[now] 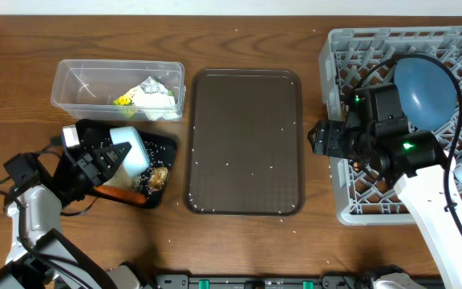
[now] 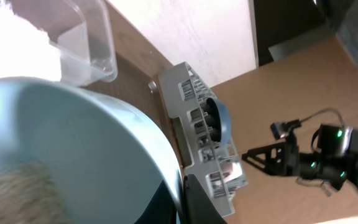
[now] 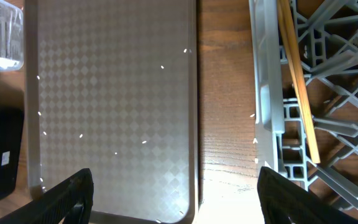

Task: Sort waste into correct bins and load items into the dishwasher rack
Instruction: 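Tip the rice bowl with the left gripper to pour rice onto the black tray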

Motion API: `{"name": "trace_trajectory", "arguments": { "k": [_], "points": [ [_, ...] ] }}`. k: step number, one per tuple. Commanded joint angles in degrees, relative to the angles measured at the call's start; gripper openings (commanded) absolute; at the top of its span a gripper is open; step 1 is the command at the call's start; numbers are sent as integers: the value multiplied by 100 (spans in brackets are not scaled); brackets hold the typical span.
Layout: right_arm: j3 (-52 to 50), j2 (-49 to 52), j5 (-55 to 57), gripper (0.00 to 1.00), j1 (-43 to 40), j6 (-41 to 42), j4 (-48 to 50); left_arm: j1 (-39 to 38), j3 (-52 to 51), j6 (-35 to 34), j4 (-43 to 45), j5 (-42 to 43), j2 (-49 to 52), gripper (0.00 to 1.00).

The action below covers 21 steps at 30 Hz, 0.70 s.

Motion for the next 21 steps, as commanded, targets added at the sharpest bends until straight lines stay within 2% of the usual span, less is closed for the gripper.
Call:
{"name": "trace_trajectory", "arguments": {
  "k": [1,5,7,8,10,13,18,21],
  "points": [
    [28,-26,37,78,-59,-92,20,31,-4,793,-92,236,94,6],
    [28,-26,37,78,-59,-94,-55,31,-4,866,-223,234,120,6],
    [28,-26,37,78,-59,-94,-105,31,-4,1211,-168,42,131,6],
    [28,-26,37,78,-59,-94,-107,31,-4,1150,-101,70,155,6],
    [28,-26,37,78,-59,-90,-98,17,9,501,-162,234,155,6],
    [28,-26,37,77,-59,-90,-98,4,-20,940,-151,155,142,6],
    [28,-26,33,78,-59,-92,-103,9,-20,702,-249,219,142,6],
    [28,-26,33,78,-57,-92,-105,9,-20,487,-280,-57,142,6]
  ]
}}
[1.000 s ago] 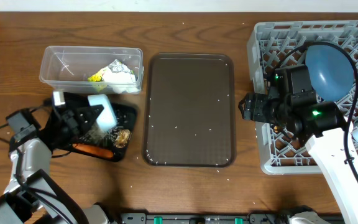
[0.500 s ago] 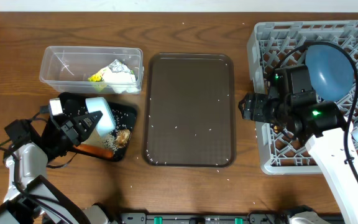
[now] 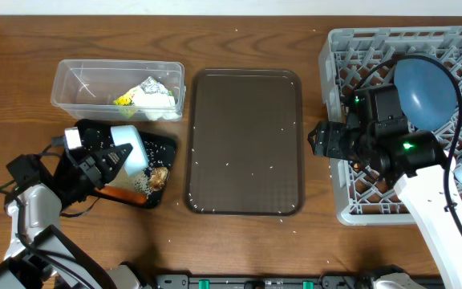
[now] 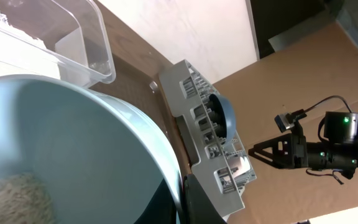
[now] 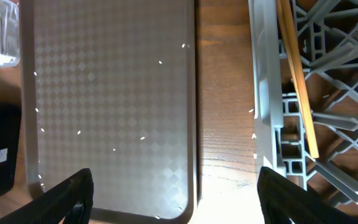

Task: Sort waste into correct bins and load items into the dishwasher rack
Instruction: 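Tip the rice bowl with the left gripper to pour rice onto the black tray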

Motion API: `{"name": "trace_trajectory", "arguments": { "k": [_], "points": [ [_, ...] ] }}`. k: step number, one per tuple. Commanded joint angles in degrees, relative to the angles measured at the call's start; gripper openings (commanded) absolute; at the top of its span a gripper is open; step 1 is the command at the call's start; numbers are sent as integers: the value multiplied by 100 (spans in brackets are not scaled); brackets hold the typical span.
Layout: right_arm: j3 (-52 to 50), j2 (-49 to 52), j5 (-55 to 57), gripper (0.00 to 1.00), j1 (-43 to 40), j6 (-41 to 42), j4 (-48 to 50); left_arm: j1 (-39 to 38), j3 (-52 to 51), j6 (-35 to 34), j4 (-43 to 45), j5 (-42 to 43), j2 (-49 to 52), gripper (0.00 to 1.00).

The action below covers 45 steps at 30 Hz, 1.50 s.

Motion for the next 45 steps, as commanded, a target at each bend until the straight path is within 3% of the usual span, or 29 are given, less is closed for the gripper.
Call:
{"name": "trace_trajectory", "arguments": {
  "k": [1,3,4,5,9,11,15,17,19,21,26,28,30,31,35,39,42,45],
  "points": [
    [28,-26,35,78,-59,-92,-7,13,-20,-323,-94,-87,35,6],
    [28,-26,35,78,-57,-92,-4,9,-20,-391,24,-579,33,6],
    [28,-26,28,78,-59,-92,0,9,-20,-767,90,-841,33,7],
    [28,-26,4,78,-59,-92,0,22,-20,-1097,98,-844,33,6],
    [28,-26,-4,78,-59,-92,-48,17,-20,-1110,168,-682,31,6],
    [28,-26,-4,78,-59,-94,-52,-11,-20,-568,87,214,31,6],
    [28,-26,-4,78,-59,-94,-61,-190,-15,409,52,197,11,6],
    [28,-26,-4,78,-59,-94,-68,-216,-15,361,59,-26,11,6],
    [28,-26,-4,78,-59,-94,-70,-216,-15,-153,28,-225,11,6],
    [28,-26,-2,78,-59,-94,-70,-219,-22,157,-44,212,11,6],
    [28,-26,-4,78,-59,-96,-70,-205,-20,205,46,-2,22,6],
    [28,-26,-2,79,-59,-96,-81,-212,-20,50,118,-455,22,6],
    [28,-26,-2,79,-59,-96,-90,-201,-20,-918,247,-1823,22,6],
    [28,-26,-2,79,-59,-96,-90,-201,-20,-1104,232,-2090,22,6],
    [28,-26,0,79,-59,-96,-76,-205,-22,599,-181,111,22,6],
    [28,-26,-2,79,-59,-94,-68,-212,7,590,-48,188,22,6],
    [28,-26,0,79,-59,-96,-87,-205,7,321,-48,-323,22,6],
    [28,-26,0,79,-59,-96,-68,-205,-4,610,-146,212,22,6]
  ]
}}
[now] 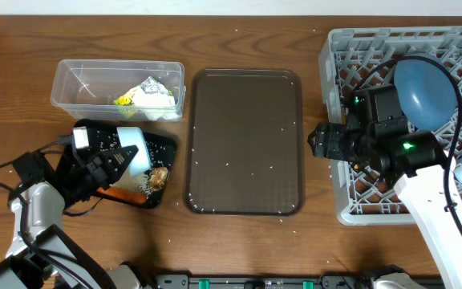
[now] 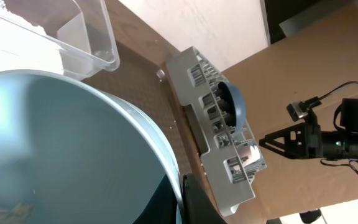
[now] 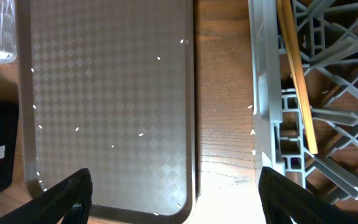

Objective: Sort waste into correct bins and load items into the dishwasher rack

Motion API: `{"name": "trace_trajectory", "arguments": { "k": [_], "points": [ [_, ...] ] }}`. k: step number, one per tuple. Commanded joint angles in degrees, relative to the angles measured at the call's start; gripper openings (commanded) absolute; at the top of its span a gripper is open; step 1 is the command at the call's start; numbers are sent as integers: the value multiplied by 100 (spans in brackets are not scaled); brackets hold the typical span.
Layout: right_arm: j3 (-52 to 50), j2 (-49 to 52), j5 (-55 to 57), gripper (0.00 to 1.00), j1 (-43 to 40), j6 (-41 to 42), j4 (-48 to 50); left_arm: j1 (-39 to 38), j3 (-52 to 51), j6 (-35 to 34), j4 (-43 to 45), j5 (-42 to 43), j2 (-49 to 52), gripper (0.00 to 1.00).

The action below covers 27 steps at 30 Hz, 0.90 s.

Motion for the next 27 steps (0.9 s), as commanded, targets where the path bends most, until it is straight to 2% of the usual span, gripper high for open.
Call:
{"name": "trace_trajectory", "arguments": {
  "k": [1,4,9,10,12,13,16,19,22,25,27],
  "points": [
    [28,-26,2,79,-59,-76,9,-9,2,341,4,442,22,6],
    [28,-26,2,79,-59,-74,11,2,2,-39,140,-111,24,6],
    [28,-26,4,80,-59,-76,13,-9,0,551,192,197,22,6],
    [28,-26,4,80,-59,-76,20,-9,2,466,223,-105,22,6],
    [28,-26,2,80,-59,-74,26,-9,2,-317,223,-1165,22,6],
    [28,-26,2,79,-59,-74,26,-9,0,-485,168,-1335,22,7],
    [28,-26,4,79,-59,-76,31,0,0,337,-120,-385,22,6],
    [28,-26,2,80,-59,-74,33,9,13,-496,96,-651,22,6],
    [28,-26,2,80,-59,-76,26,-39,9,52,39,448,22,6],
    [28,-26,0,80,-59,-76,28,-39,28,232,162,444,0,6],
    [28,-26,2,80,-59,-76,17,-37,28,-28,166,24,0,6]
  ]
}}
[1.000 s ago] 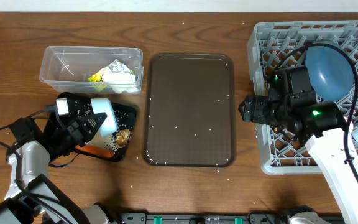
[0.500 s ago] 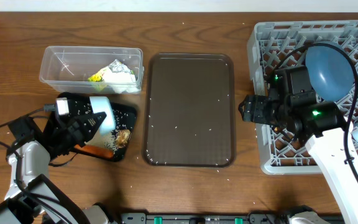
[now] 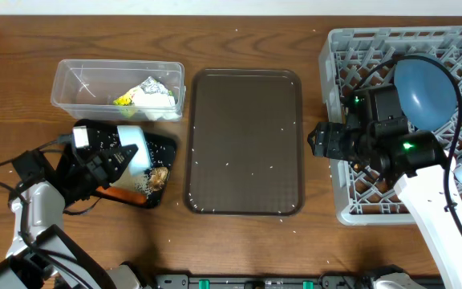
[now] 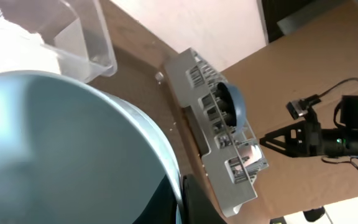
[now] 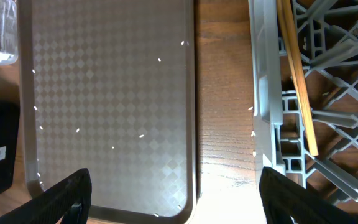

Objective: Sort waste into correct bins and load items into the dishwasher rack

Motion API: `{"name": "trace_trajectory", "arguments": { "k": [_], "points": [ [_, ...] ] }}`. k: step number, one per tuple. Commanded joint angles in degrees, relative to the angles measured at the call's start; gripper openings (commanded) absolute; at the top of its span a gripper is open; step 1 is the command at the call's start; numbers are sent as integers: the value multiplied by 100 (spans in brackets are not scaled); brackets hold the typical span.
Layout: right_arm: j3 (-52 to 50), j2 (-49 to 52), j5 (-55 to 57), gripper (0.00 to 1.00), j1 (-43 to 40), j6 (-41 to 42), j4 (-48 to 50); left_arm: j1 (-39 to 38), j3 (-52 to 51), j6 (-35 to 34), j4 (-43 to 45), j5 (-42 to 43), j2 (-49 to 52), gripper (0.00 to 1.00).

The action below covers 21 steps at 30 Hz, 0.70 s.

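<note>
My left gripper (image 3: 105,163) is shut on the rim of a light blue bowl (image 3: 134,149), which it holds tipped on its side over the black waste bin (image 3: 164,148). In the left wrist view the bowl (image 4: 61,155) fills the left side; its inside shows no food, and the fingers (image 4: 194,202) pinch its edge. Rice and food scraps (image 3: 157,177) lie in the bin. My right gripper (image 3: 317,140) is open with nothing in it, hovering between the brown tray (image 3: 243,96) and the grey dishwasher rack (image 3: 334,80).
A clear tub (image 3: 79,84) holding crumpled paper waste stands behind the black bin. In the rack are a dark blue bowl (image 3: 422,88), a white cup and a wooden chopstick (image 5: 297,81). Rice grains dot the brown tray (image 5: 104,93).
The few scraps left low in the bowl are gone from the left wrist view; its inside now looks bare. Bowl and both arms have hardly moved.
My left gripper held the bowl tilted over the black bin with a clump of rice inside. The clump then sat lower in the bowl, later only a few bits showed, and now none. The right gripper stayed open beside the rack throughout.
</note>
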Motion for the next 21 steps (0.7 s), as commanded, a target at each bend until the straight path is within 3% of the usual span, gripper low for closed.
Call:
{"name": "trace_trajectory", "arguments": {
  "k": [1,2,4,6,8,12,15,18,21],
  "points": [
    [28,-26,2,80,-59,-74,-20,-2,33,-334,42,-413,0,7],
    [28,-26,2,80,-59,-76,-20,-4,33,-492,52,-490,0,6],
    [28,-26,4,80,-59,-76,-13,-44,17,-37,11,442,0,6],
    [28,-26,7,80,-59,-76,11,-72,39,76,103,291,-52,6],
    [28,-26,4,80,-59,-76,31,-72,39,-291,192,-225,-59,6],
    [28,-26,4,80,-59,-76,2,-85,48,-186,319,409,-63,6],
    [28,-26,4,80,-59,-76,4,-35,50,-981,695,144,-66,6],
    [28,-26,2,80,-59,-74,35,-59,50,-789,1156,229,-66,6],
    [28,-26,-2,80,-57,-72,133,-61,50,-2105,2063,164,-66,6]
  ]
}}
